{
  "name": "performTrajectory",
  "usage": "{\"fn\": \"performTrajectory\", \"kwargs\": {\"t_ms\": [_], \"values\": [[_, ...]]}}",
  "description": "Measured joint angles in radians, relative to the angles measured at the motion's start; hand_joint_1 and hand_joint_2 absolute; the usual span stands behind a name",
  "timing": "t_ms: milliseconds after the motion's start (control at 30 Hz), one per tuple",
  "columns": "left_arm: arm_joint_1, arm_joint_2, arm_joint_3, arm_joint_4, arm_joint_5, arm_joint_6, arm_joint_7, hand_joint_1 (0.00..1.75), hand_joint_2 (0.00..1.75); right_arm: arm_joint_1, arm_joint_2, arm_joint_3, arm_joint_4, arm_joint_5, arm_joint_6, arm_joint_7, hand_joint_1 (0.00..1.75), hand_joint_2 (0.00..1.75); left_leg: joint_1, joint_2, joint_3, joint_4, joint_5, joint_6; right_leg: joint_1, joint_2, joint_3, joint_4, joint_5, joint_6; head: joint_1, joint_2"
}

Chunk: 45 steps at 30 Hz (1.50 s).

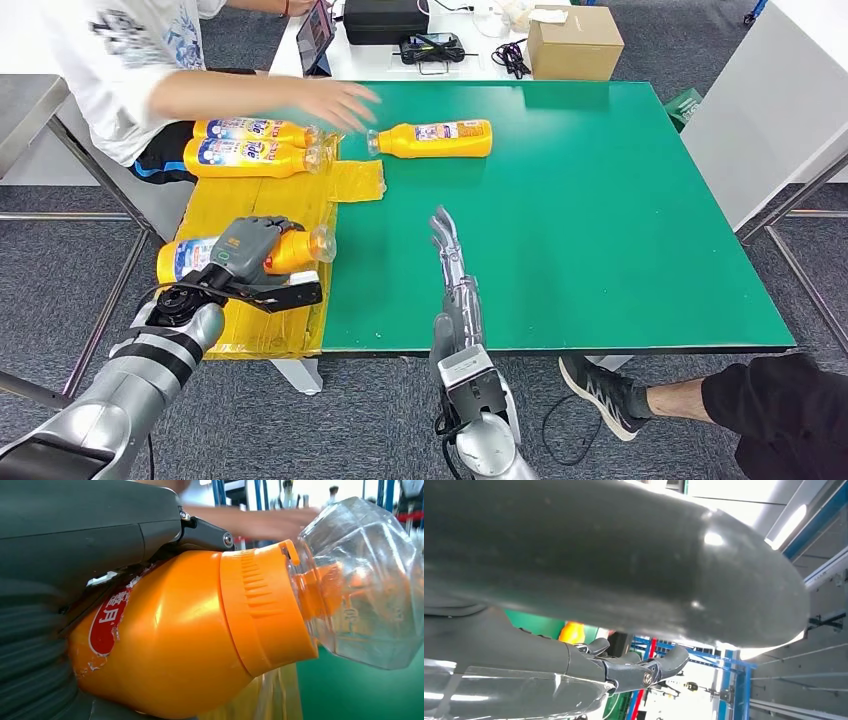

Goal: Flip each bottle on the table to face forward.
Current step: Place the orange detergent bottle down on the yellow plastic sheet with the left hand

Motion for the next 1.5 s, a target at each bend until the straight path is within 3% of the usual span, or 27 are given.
{"fn": "performTrajectory", "kwargs": {"t_ms": [300,800,833,867,933,967,1000,1233,1500], "values": [[-0.005,0.003,0.022,0.083,0.133,-0.147,-0.055,1.75,1.75,-0.004,0.0,0.011,0.037,0.0,0.008,0.01,0.0,0.0,0.0,0.0,0.0,0.0,0.0,0.0,0.0,0.0,0.0,0.0,0.0,0.0,0.0,0.0],[-0.021,0.009,0.001,0.128,0.1,-0.162,-0.044,1.73,1.75,-0.012,0.0,0.013,0.078,-0.012,0.028,0.022,0.0,0.0,0.0,0.001,0.001,0.0,0.0,0.0,0.0,0.0,0.0,0.0,0.0,0.0,0.0,0.0],[-0.021,0.01,-0.004,0.131,0.094,-0.162,-0.043,1.58,1.75,-0.013,0.0,0.013,0.081,-0.014,0.032,0.024,0.0,0.0,0.0,0.001,0.001,0.0,0.0,0.0,0.0,0.0,0.0,0.0,0.0,0.0,0.0,0.0],[-0.021,0.012,-0.009,0.134,0.091,-0.162,-0.044,1.28,1.75,-0.013,0.0,0.013,0.084,-0.014,0.035,0.026,0.0,0.0,0.0,0.001,0.001,0.0,0.0,0.0,0.0,0.0,0.0,0.0,0.0,0.0,0.0,0.0],[-0.02,0.014,-0.018,0.14,0.093,-0.166,-0.049,0.47,1.75,-0.015,0.0,0.013,0.091,-0.016,0.038,0.027,0.0,0.0,0.0,0.0,0.0,0.0,0.0,0.0,0.0,0.0,0.0,0.001,0.0,0.0,0.0,0.0],[-0.02,0.016,-0.022,0.142,0.1,-0.173,-0.054,0.17,1.75,-0.016,0.001,0.013,0.094,-0.016,0.039,0.027,0.0,0.0,0.0,0.0,0.0,0.0,0.0,0.0,0.0,0.0,0.0,0.001,0.0,0.0,0.0,0.0],[-0.02,0.018,-0.026,0.145,0.112,-0.185,-0.062,0.04,1.75,-0.018,0.001,0.013,0.097,-0.018,0.04,0.027,0.0,0.0,0.0,0.001,0.0,0.0,0.0,0.0,0.0,0.0,0.0,0.001,0.0,0.0,0.0,0.0],[-0.003,0.031,-0.045,0.149,0.241,-0.285,-0.126,0.0,1.75,-0.03,0.003,0.022,0.122,-0.031,0.055,0.028,0.0,0.0,0.0,0.0,0.001,0.0,0.0,0.0,0.0,0.0,0.001,0.001,0.0,0.0,0.0,0.0],[0.0,0.038,-0.055,0.143,0.292,-0.309,-0.131,0.0,1.75,-0.04,0.006,0.024,0.142,-0.033,0.059,0.028,0.0,0.0,0.0,0.0,0.002,0.0,0.0,0.0,0.0,0.0,0.002,0.001,0.0,0.0,0.0,0.0]]}}
